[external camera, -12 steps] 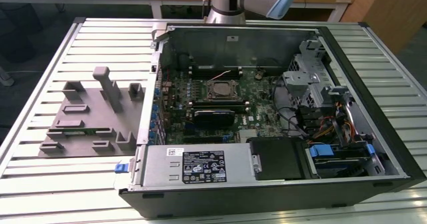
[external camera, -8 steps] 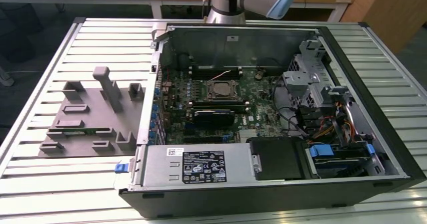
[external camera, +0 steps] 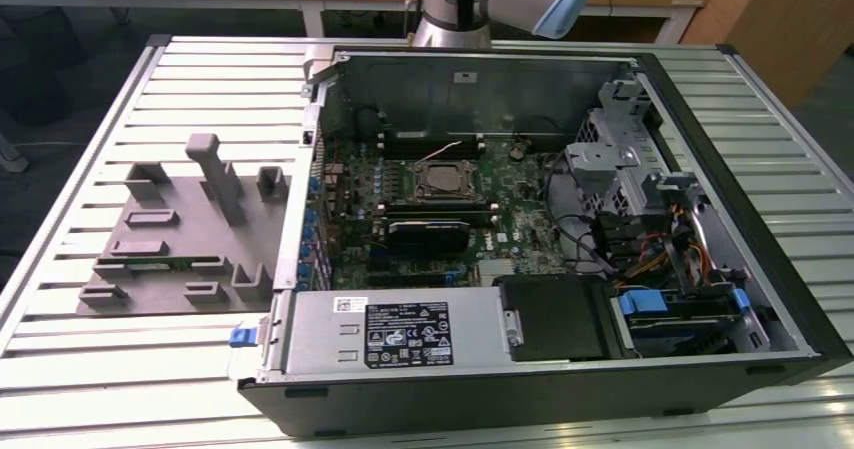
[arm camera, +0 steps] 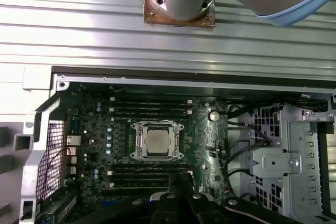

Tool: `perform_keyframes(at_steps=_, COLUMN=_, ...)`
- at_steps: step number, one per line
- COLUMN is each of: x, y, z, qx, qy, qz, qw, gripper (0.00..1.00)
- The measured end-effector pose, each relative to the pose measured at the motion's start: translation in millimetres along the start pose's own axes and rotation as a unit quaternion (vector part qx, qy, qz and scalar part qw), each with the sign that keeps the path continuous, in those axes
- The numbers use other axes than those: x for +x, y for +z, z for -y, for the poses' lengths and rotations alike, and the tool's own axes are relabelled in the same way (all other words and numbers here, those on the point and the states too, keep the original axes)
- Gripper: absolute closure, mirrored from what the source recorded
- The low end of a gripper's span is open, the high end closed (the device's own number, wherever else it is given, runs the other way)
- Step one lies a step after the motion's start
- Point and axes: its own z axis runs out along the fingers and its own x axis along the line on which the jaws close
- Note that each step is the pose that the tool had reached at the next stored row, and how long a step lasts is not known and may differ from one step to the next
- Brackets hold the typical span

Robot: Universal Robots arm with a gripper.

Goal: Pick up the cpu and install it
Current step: 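Install the first cpu locking lever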

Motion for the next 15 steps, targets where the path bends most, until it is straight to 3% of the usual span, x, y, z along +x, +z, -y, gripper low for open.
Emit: perform_keyframes(at_steps=15, x=1.8, y=14.4, z=1.9, qx=0.0, qy=0.0, qz=0.0001, qw=1.0, gripper=0.89)
